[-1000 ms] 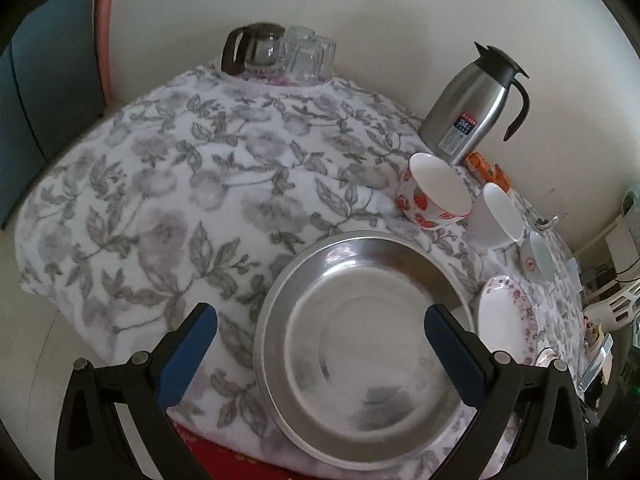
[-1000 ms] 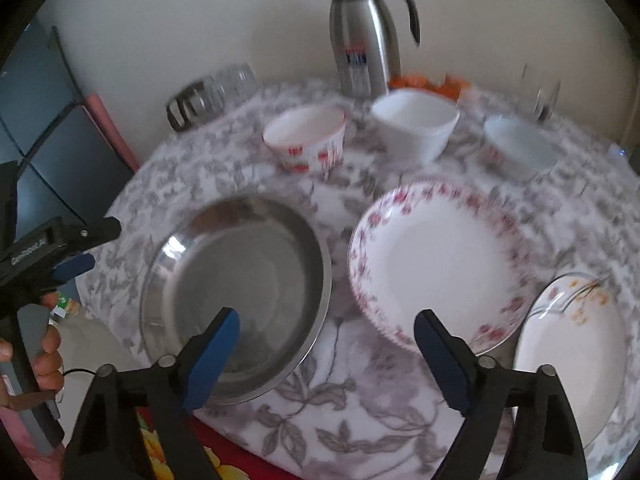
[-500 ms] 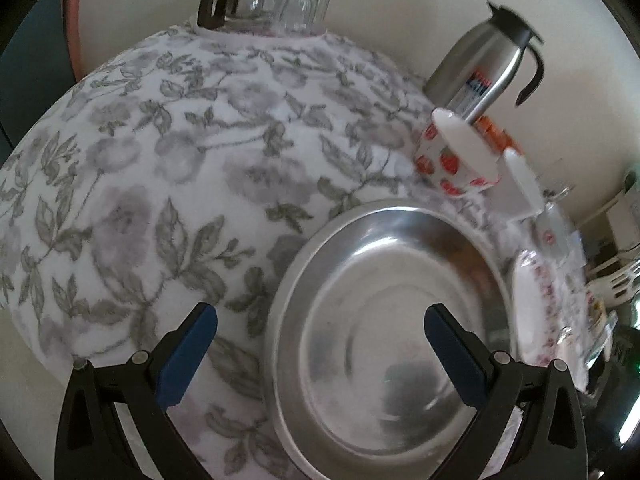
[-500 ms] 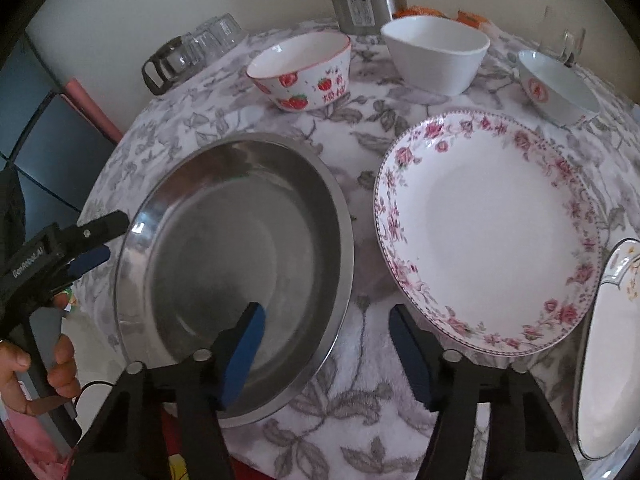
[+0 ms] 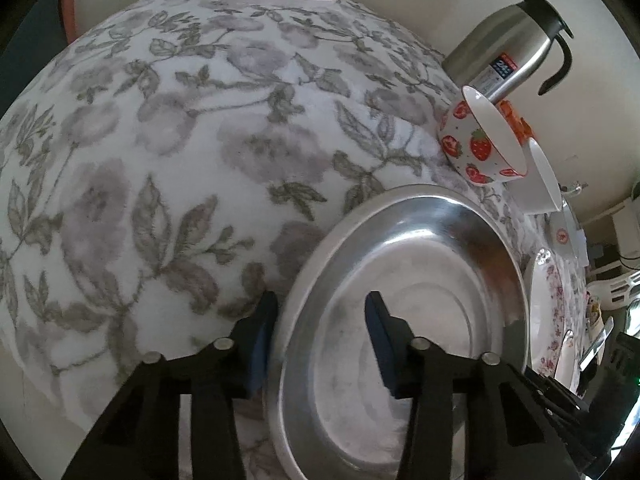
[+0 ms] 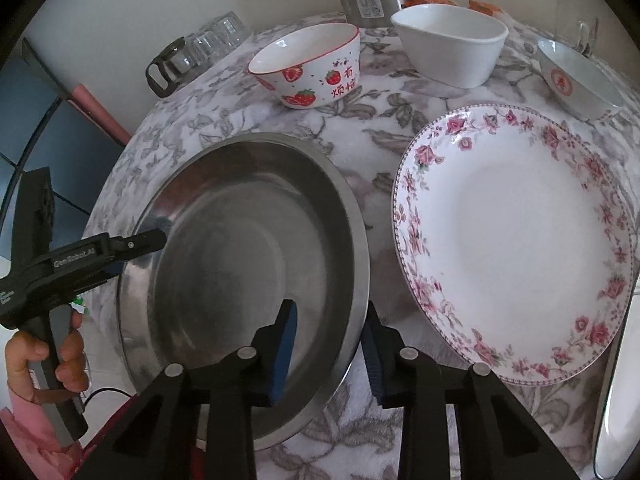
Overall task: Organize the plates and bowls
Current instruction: 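Reach the left gripper to the steel basin rim and close on it, then lift the steel basin with the left gripper and hold it raised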
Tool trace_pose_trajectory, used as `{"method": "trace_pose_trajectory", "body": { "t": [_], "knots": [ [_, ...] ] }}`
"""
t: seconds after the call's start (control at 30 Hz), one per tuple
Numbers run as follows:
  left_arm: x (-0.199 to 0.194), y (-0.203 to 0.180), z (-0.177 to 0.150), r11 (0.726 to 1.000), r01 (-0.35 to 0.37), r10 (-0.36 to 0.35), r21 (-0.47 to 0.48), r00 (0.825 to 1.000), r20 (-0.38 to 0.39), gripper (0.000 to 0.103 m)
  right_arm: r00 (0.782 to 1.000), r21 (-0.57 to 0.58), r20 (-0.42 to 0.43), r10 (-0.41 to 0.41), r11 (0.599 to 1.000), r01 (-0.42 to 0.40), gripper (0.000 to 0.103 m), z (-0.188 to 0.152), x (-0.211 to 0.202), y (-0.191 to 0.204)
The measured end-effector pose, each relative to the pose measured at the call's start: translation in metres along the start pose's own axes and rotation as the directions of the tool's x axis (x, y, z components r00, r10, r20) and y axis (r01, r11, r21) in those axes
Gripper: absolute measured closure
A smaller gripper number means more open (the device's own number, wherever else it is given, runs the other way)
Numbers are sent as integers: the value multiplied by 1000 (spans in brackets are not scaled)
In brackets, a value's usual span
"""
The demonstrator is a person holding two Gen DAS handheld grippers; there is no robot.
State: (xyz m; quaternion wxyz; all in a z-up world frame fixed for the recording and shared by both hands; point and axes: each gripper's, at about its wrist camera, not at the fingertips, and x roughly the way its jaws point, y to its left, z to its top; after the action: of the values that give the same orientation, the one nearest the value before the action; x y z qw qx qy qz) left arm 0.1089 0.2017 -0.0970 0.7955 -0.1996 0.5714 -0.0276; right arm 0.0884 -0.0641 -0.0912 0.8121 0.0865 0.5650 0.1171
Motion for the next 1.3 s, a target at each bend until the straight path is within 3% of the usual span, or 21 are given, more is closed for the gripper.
{"method": "trace_pose_trajectory", "body": {
  "t": [0.13,0.4,0.7,0.93,1.17,1.3],
  "knots": [
    [0,9,0,999,-26,26,-23,1000,-2,79,1000,5,2,-9,1000,9,89,1,2,-6],
    [-5,6,-6,1000,-17,17,-9,1000,20,81,1000,0,9,-13,1000,13,91,0,-4,-9],
    [-48,-23,-5,999,-30,26,33,994,104,83,996,-10,88,27,1000,-26,91,3,-40,-13],
    [-81,-67,5,997,-19,6,71,985,174,83,983,-1,179,47,999,-48,91,13,-84,-29],
    [-78,-123,9,995,15,-31,96,985,167,83,965,39,260,16,999,-27,91,21,-122,-72],
    [-68,-155,8,991,74,-91,114,985,148,83,954,49,300,-5,999,-10,90,24,-142,-100]
  ]
}}
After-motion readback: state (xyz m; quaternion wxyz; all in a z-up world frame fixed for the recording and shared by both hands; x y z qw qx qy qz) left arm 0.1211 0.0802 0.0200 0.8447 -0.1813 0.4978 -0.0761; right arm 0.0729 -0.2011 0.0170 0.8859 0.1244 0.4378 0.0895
